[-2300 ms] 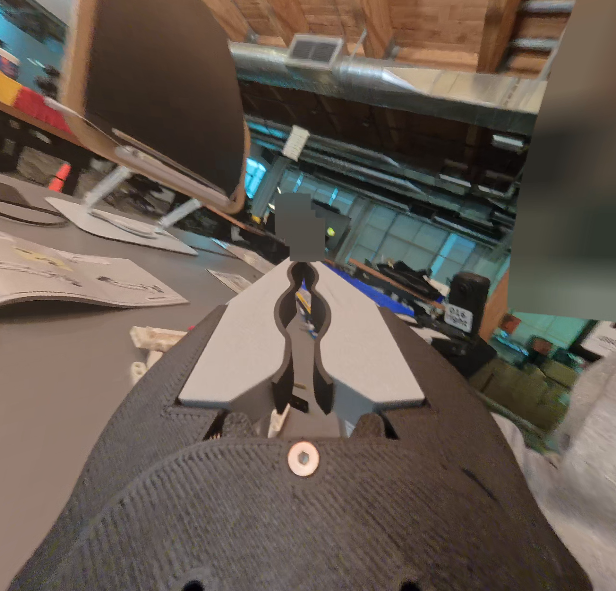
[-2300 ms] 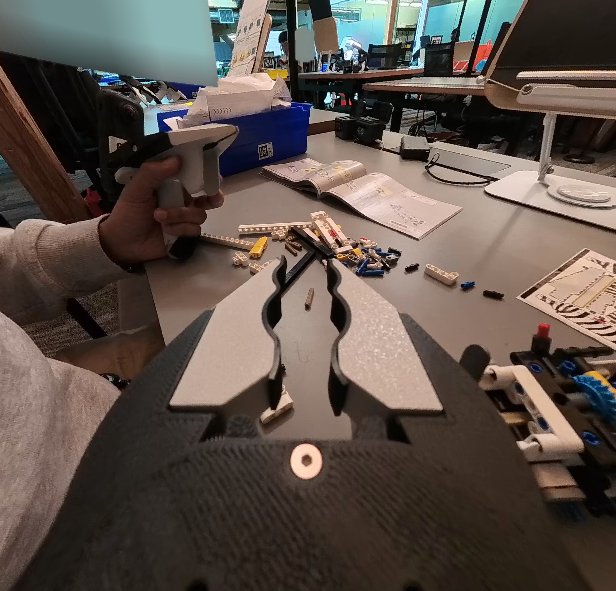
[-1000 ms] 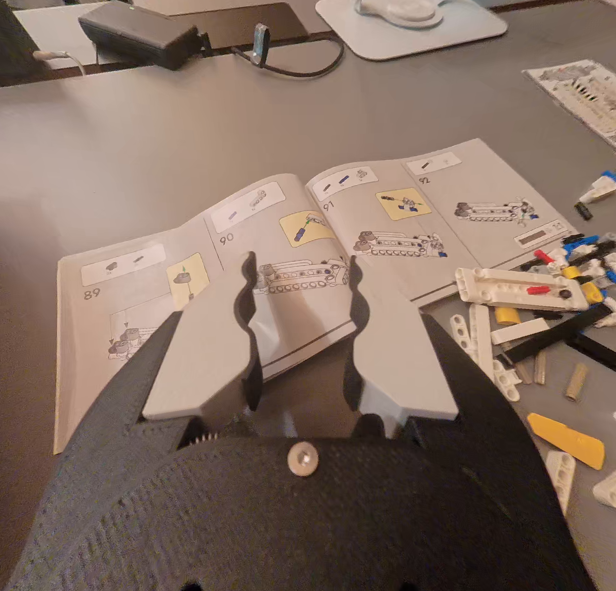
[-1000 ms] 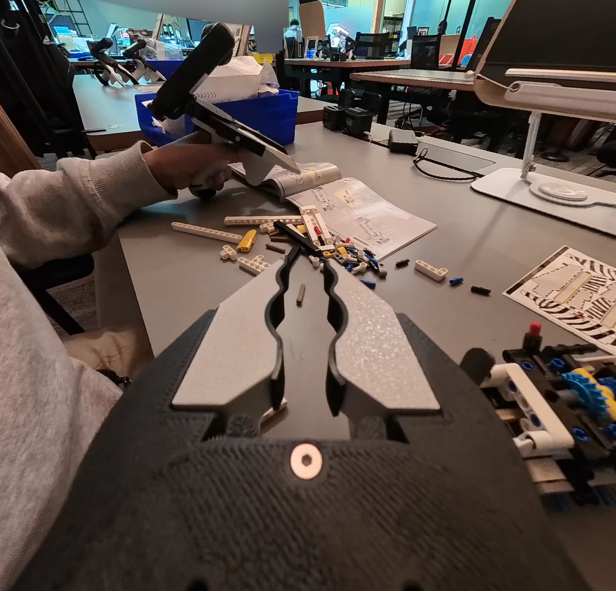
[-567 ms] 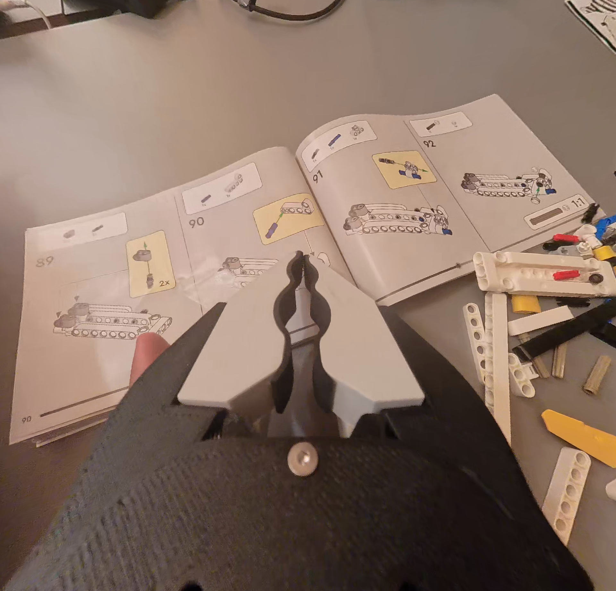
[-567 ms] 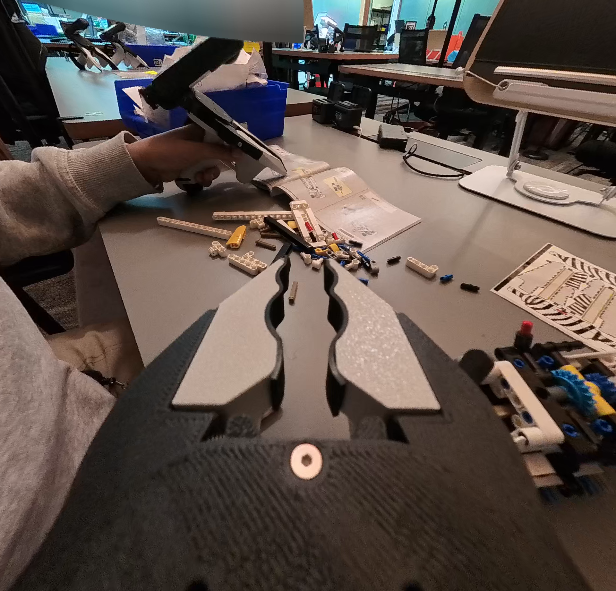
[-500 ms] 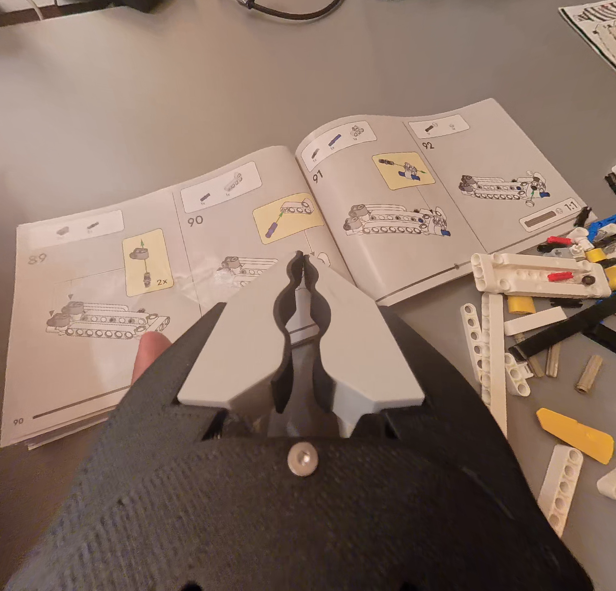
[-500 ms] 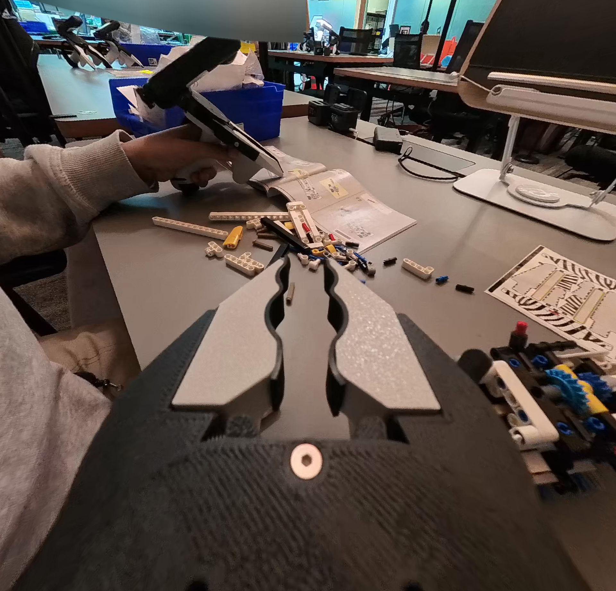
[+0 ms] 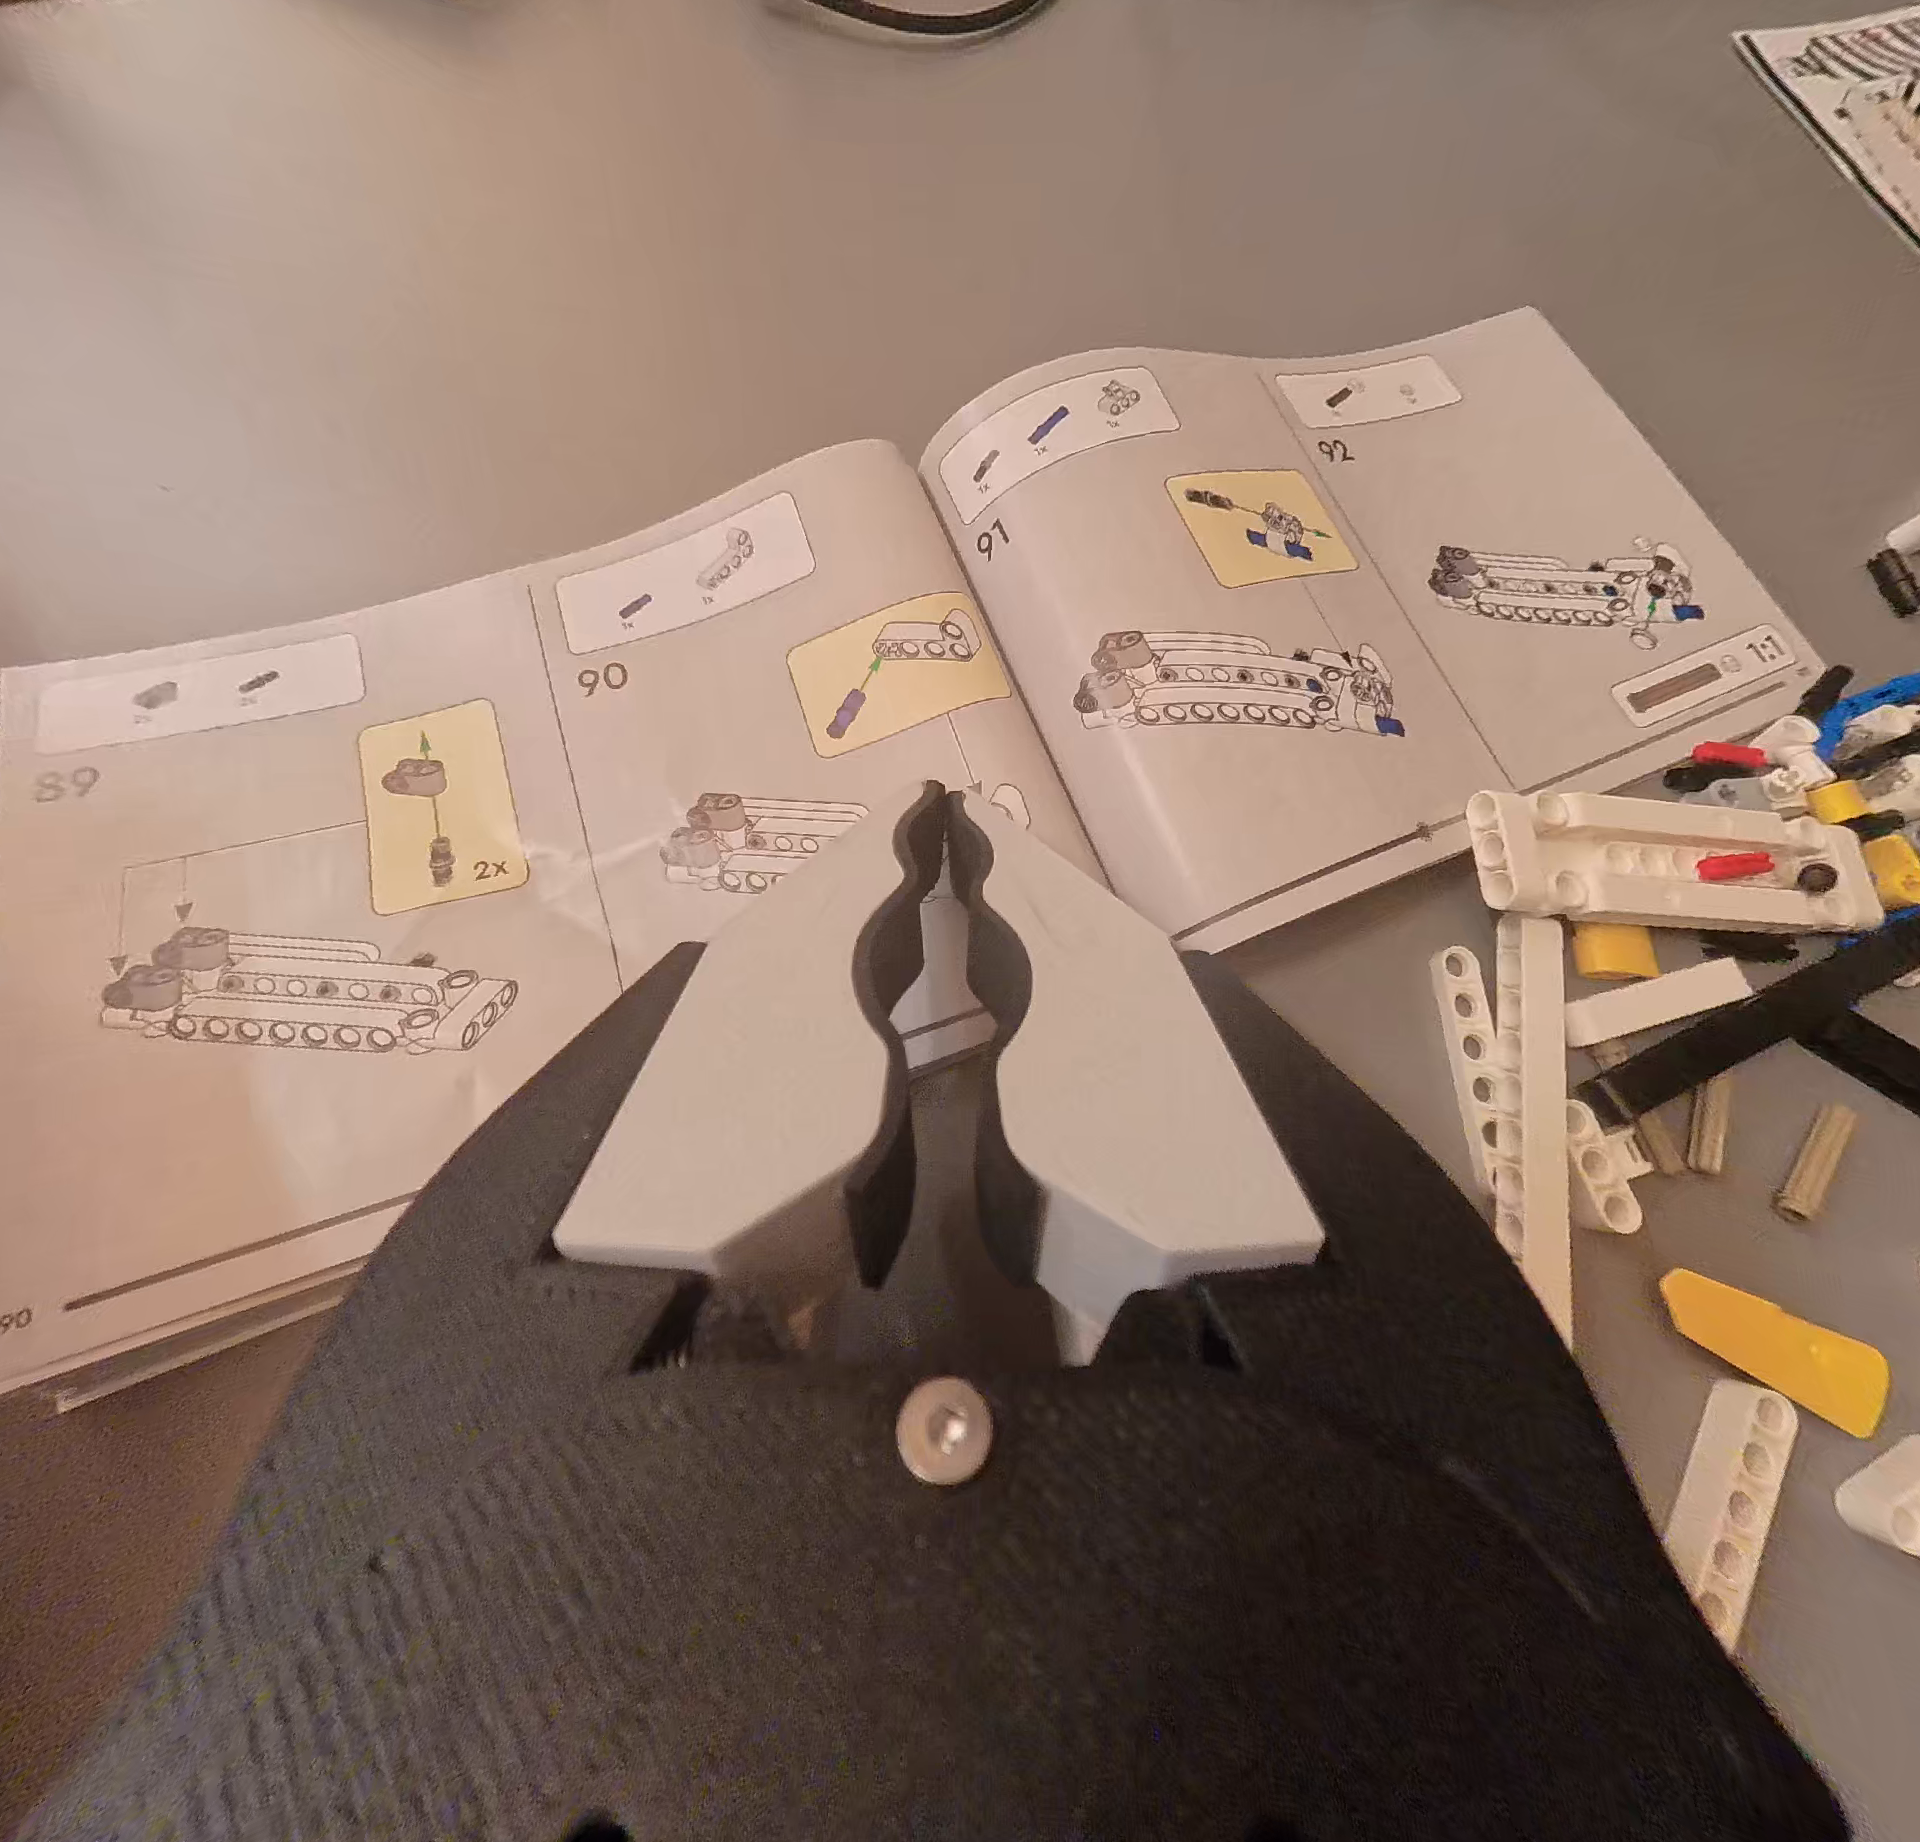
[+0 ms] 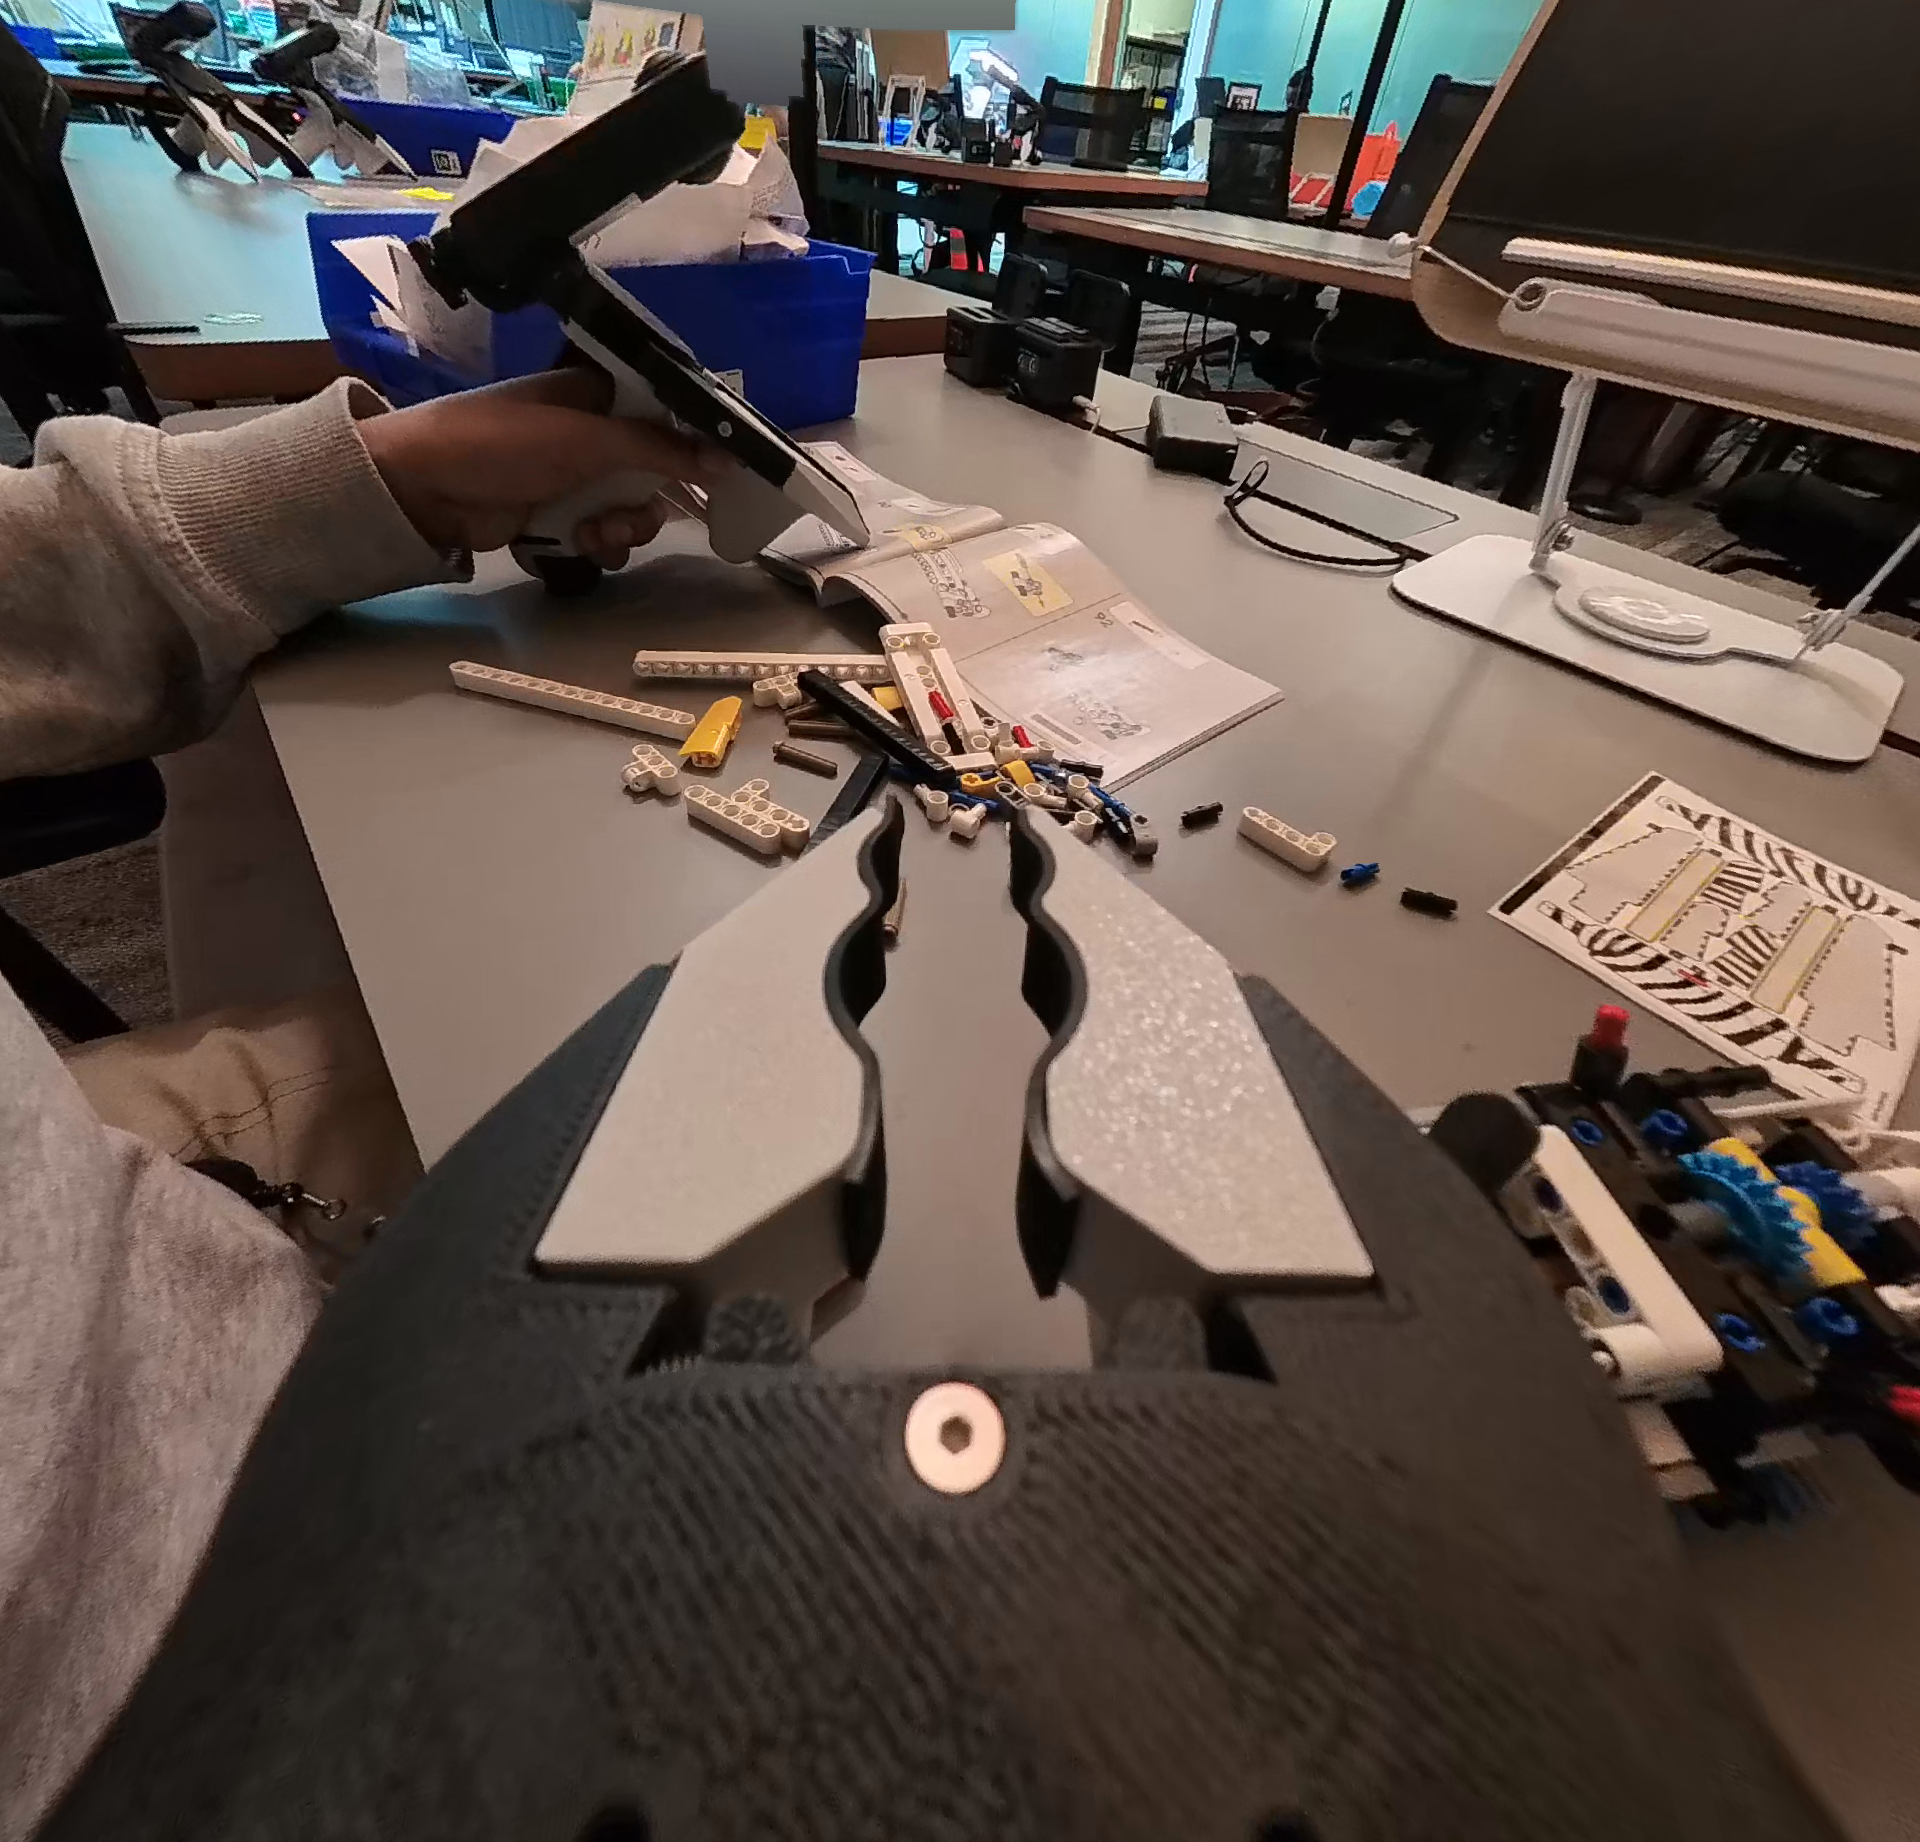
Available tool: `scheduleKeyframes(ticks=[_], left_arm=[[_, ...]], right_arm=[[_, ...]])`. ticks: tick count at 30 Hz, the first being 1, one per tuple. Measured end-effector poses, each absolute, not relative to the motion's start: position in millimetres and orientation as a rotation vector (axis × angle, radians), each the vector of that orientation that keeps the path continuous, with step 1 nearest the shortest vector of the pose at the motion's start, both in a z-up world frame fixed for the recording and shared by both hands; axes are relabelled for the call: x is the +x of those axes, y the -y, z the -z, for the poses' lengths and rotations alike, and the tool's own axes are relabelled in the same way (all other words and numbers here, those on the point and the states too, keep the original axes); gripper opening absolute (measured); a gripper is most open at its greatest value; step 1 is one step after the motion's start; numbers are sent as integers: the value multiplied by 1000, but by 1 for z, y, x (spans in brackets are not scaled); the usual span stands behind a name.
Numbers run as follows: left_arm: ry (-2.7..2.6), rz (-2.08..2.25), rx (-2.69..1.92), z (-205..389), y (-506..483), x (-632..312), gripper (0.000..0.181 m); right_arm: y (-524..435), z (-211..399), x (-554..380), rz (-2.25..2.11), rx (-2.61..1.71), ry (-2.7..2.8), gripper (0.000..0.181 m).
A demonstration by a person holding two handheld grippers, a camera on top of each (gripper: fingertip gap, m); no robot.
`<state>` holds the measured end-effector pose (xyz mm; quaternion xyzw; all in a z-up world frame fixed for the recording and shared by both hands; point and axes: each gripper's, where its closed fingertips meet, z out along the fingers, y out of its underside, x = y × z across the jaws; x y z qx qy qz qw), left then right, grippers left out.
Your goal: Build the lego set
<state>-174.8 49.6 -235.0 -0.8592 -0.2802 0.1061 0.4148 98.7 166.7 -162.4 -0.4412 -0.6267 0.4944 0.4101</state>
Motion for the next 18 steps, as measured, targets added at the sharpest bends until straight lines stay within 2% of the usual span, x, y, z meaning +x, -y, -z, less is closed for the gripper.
scheduleKeyframes(ticks=[18], left_arm=[[641, -206, -2112, 227, -54, -168, 0]], right_arm=[[-167, 158, 101, -1263, -1087, 1560, 24]])
